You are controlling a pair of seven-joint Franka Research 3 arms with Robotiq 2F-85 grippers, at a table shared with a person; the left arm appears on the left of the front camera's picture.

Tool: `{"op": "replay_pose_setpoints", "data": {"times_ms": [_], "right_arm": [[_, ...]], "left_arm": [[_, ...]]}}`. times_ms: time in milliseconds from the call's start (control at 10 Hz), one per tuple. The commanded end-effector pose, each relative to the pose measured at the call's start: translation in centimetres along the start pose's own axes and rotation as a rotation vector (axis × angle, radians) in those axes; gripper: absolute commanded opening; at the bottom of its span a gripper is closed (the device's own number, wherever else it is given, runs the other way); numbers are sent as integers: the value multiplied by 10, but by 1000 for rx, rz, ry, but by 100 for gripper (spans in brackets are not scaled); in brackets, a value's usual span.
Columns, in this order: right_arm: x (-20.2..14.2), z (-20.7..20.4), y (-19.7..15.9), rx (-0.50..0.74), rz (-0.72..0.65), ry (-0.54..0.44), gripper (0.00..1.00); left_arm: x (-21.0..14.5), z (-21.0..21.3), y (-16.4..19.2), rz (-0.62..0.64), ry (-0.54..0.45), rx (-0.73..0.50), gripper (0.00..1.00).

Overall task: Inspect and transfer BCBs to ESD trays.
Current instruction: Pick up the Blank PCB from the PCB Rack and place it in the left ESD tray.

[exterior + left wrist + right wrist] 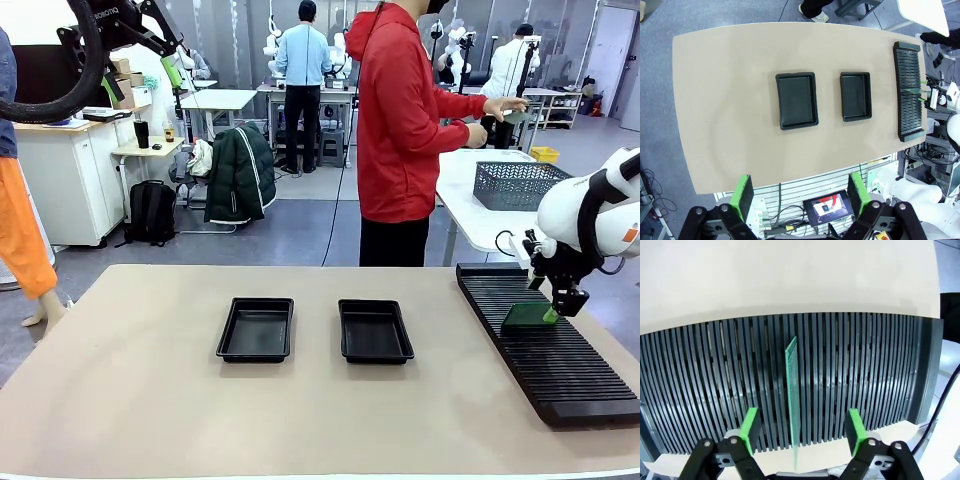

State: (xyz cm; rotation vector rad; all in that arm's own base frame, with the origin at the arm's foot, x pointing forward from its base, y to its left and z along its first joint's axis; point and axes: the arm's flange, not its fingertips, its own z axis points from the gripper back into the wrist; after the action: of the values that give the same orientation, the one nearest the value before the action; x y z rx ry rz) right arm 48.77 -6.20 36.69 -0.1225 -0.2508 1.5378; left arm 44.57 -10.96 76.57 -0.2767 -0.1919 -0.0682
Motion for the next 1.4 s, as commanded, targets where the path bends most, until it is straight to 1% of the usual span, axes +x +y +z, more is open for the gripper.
{"op": "replay_pose_setpoints", "data": {"times_ms": [0,200,400,500,600,700,800,900,1000,1100,1200,1300], "right_arm": [[-1,-3,4,-9,38,36,79],[-2,-6,1,9,43,56,68],[-3,-6,-1,22,49,56,58],[-2,-6,-2,26,45,69,63],[-2,-7,-3,34,47,67,48],[-2,-8,-4,35,46,66,53],[-2,-8,-5,38,44,68,38],[-2,-9,-5,42,42,72,48],[-3,-9,-5,42,39,71,28],[-4,-10,-6,44,38,68,38],[-4,-10,-5,43,35,69,17],[-4,-10,-5,45,34,67,36]], "left_arm": [[0,0,0,0,0,0,100],[0,0,0,0,0,0,100],[0,0,0,0,0,0,100],[0,0,0,0,0,0,100],[0,0,0,0,0,0,100],[0,0,0,0,0,0,100],[0,0,0,0,0,0,100],[0,0,0,0,0,0,100],[0,0,0,0,0,0,100],[0,0,0,0,0,0,100],[0,0,0,0,0,0,100],[0,0,0,0,0,0,100]]}}
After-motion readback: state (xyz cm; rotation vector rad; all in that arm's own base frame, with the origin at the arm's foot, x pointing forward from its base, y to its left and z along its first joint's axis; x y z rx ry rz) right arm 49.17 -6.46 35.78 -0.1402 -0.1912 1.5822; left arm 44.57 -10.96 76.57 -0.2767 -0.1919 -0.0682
